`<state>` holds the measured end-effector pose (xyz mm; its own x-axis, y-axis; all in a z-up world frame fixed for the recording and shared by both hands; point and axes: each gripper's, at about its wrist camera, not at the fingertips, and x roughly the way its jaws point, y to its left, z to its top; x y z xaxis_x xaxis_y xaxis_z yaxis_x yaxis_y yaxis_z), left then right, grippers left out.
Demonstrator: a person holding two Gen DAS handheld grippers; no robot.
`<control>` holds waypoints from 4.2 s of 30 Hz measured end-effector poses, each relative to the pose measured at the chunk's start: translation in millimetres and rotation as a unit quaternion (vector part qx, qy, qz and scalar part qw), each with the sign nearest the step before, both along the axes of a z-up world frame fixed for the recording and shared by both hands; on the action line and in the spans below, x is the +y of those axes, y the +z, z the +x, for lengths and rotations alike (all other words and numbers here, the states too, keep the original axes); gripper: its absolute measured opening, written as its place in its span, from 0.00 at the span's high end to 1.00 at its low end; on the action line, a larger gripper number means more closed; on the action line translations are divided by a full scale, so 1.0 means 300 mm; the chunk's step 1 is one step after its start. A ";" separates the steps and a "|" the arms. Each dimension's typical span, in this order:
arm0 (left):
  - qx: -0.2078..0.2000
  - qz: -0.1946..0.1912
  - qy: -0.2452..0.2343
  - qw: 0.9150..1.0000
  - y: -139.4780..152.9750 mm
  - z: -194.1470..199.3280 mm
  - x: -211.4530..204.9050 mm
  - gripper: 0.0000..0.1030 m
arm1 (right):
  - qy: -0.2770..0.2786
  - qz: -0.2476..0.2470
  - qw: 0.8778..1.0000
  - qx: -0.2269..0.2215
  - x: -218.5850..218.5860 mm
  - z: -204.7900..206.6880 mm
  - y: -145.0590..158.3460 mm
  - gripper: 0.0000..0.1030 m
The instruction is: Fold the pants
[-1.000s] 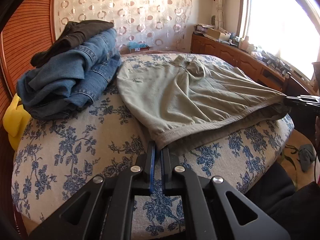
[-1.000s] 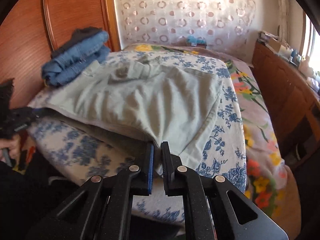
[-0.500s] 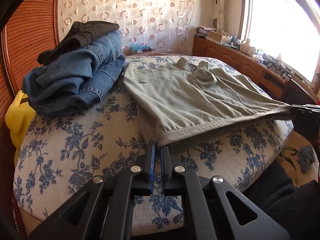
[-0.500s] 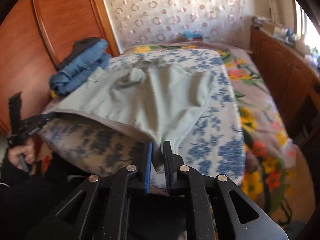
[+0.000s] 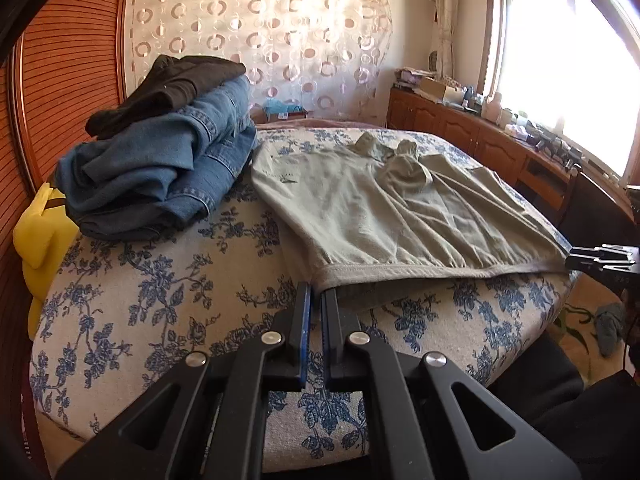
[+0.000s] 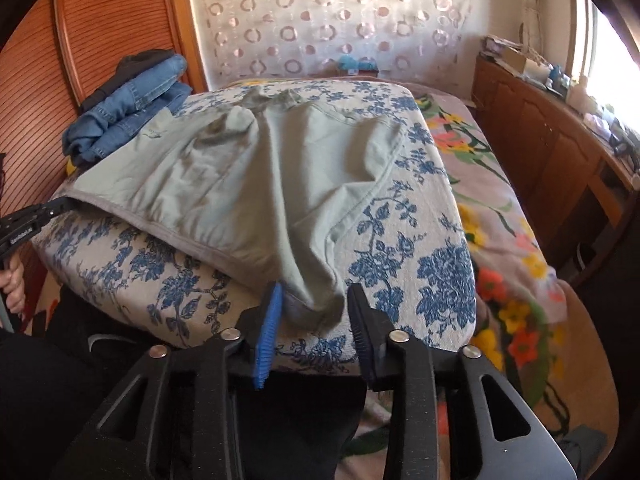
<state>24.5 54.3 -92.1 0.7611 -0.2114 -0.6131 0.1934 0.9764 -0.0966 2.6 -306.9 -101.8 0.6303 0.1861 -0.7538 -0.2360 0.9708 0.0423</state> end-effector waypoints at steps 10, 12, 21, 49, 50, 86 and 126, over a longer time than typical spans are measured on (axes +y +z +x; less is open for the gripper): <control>-0.007 0.006 0.001 1.000 0.031 -0.004 -0.003 1.00 | 0.003 0.041 0.999 0.007 -0.025 0.012 -0.010 0.95; -0.014 0.010 0.002 1.000 0.058 -0.023 0.004 1.00 | 0.006 0.044 0.999 -0.002 -0.041 0.004 0.029 0.96; 0.017 0.008 0.003 1.000 0.010 -0.066 0.031 0.99 | 0.013 0.053 0.998 0.003 -0.067 -0.054 0.065 0.96; 0.037 0.062 -0.028 0.997 -0.008 -0.048 -0.059 1.00 | -0.001 0.070 0.998 0.008 -0.100 -0.005 0.019 0.96; 0.040 0.062 -0.029 0.997 -0.007 -0.057 -0.056 1.00 | 0.002 0.071 0.997 0.008 -0.102 -0.011 0.025 0.96; -0.006 0.036 0.006 0.999 0.073 0.006 -0.012 0.31 | 0.032 0.102 0.994 -0.026 -0.045 0.012 0.125 0.96; 0.006 0.021 0.090 0.996 -0.006 0.016 0.212 0.31 | 0.303 0.129 0.944 -0.017 0.838 0.139 0.152 0.97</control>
